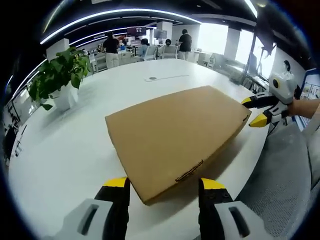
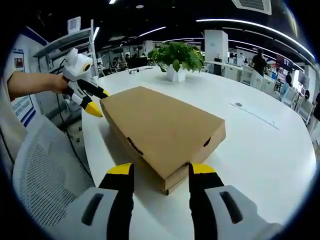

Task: Operate the shoe box by opening the lid, removing the specified soft item, and placing it in the target area until the item is outside and the box remains undamaged.

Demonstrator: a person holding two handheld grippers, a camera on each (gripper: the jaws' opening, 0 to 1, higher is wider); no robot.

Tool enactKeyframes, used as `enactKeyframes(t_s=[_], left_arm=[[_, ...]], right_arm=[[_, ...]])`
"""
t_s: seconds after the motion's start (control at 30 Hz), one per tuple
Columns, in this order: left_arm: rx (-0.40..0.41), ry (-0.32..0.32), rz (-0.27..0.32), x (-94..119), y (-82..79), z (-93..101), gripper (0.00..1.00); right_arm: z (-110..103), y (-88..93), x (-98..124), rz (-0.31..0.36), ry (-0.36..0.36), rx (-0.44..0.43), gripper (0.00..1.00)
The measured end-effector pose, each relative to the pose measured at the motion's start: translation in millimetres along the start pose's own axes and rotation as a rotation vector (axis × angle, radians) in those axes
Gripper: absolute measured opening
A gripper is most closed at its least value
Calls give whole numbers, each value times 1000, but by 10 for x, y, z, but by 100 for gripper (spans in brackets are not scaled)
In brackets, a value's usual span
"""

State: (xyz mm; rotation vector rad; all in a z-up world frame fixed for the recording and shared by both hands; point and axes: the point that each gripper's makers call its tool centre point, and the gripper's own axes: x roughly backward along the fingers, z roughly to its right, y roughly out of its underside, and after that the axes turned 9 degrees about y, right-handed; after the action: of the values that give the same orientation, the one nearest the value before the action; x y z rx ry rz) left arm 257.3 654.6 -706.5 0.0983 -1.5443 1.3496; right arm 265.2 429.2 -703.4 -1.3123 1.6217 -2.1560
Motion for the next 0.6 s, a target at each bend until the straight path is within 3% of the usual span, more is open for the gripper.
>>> enactKeyframes(t_s=[0.6], left_arm=[[-54, -3, 31, 243, -252, 77, 59]], right_arm=[[7, -322, 189, 66, -1, 37, 44]])
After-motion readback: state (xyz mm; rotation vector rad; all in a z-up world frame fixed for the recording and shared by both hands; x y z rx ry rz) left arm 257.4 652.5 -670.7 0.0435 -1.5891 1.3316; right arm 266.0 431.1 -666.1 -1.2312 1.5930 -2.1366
